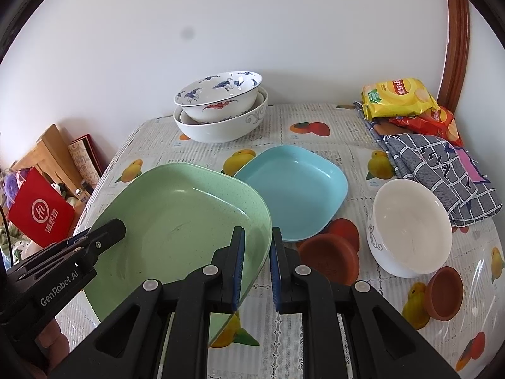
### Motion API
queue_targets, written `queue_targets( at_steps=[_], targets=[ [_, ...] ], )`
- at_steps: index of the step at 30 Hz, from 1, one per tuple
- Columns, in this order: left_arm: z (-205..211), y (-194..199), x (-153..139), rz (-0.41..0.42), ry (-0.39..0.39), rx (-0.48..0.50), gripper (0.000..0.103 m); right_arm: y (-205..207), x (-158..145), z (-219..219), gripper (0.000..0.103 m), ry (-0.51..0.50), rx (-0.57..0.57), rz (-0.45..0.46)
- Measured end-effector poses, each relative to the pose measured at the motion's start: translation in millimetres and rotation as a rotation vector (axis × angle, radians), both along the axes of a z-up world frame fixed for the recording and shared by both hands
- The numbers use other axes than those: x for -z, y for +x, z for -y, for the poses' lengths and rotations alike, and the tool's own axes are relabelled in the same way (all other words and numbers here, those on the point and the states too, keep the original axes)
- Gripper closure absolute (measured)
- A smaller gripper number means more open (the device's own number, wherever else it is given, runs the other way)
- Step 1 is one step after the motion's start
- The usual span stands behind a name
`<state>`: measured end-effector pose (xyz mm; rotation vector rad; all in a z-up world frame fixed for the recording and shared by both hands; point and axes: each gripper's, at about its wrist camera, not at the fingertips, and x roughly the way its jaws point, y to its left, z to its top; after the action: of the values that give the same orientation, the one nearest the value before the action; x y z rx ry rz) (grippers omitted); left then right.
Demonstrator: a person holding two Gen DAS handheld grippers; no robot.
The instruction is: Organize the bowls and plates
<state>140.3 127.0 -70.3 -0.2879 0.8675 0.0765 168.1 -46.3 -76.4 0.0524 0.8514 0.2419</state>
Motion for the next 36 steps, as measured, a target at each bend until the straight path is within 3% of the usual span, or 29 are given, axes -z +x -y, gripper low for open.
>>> queue_targets(
  at_steps=[36],
  targets=[
    [-35.3, 14.1, 59.2, -0.126, -0.039, -0.098, 0.088, 39.2, 56.1, -39.6, 0.088, -0.008, -0.099, -0.113]
  ],
)
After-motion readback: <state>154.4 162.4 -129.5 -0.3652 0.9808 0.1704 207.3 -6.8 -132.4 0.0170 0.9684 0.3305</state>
